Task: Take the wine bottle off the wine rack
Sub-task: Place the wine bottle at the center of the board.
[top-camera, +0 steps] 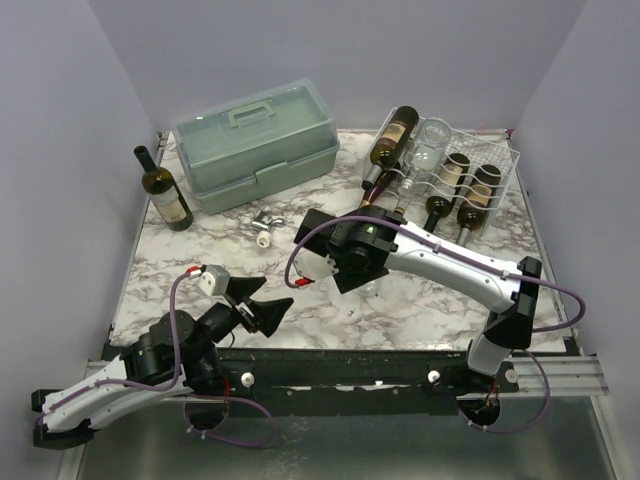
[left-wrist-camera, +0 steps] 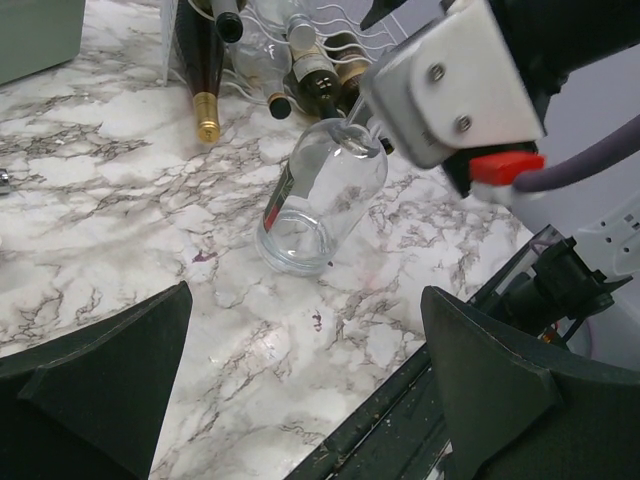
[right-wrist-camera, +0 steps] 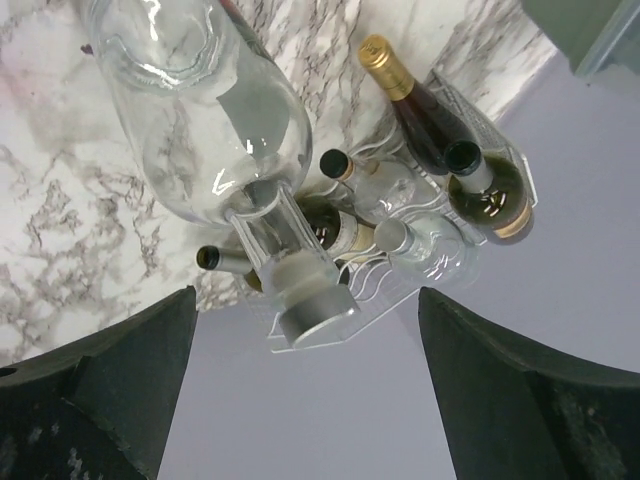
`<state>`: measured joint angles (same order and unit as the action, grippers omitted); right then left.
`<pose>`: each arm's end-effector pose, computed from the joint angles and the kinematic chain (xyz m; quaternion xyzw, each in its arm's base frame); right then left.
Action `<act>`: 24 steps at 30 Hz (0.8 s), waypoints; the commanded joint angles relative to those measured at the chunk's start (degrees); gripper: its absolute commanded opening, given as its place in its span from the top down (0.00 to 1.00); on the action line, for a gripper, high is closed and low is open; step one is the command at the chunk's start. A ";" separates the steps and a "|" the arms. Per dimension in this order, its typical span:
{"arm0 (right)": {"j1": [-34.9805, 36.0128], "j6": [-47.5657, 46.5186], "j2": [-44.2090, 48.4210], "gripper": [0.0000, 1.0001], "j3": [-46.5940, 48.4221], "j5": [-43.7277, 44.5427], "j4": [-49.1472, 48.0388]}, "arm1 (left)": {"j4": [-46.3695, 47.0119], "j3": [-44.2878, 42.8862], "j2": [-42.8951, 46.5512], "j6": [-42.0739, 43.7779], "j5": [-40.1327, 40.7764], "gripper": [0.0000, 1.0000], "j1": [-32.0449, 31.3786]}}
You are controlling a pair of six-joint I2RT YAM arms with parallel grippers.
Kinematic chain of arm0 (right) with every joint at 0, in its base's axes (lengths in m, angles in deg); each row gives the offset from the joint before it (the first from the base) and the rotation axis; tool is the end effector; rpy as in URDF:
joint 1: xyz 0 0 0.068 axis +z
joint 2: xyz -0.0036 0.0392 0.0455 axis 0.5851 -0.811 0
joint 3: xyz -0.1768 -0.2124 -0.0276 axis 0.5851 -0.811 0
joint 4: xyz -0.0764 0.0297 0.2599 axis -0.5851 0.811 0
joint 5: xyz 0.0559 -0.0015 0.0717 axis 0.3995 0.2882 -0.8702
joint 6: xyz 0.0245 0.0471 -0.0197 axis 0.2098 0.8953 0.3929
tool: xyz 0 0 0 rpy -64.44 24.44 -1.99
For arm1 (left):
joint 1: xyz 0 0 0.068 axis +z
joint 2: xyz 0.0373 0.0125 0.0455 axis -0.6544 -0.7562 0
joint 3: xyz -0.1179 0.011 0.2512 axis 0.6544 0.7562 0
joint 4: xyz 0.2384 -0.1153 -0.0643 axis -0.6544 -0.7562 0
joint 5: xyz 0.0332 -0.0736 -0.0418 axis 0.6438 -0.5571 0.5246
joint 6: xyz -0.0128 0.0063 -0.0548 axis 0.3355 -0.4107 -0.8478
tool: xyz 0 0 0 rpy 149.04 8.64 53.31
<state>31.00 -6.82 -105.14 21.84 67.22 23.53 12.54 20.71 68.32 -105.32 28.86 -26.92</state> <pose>0.1522 0.3046 0.3481 -0.8081 0.5187 -0.2413 0.1407 0.0453 -0.0691 0.2657 0.1213 0.6863 -0.4023 0.5937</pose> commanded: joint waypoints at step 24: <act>-21.99 15.41 17.65 0.01 10.24 -37.74 -10.28 | 8.53 -8.47 -22.65 -1.00 -4.73 0.01 -0.21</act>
<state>14.39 2.78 -90.39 37.42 36.35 20.16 18.61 17.22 51.31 -106.81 27.00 -27.01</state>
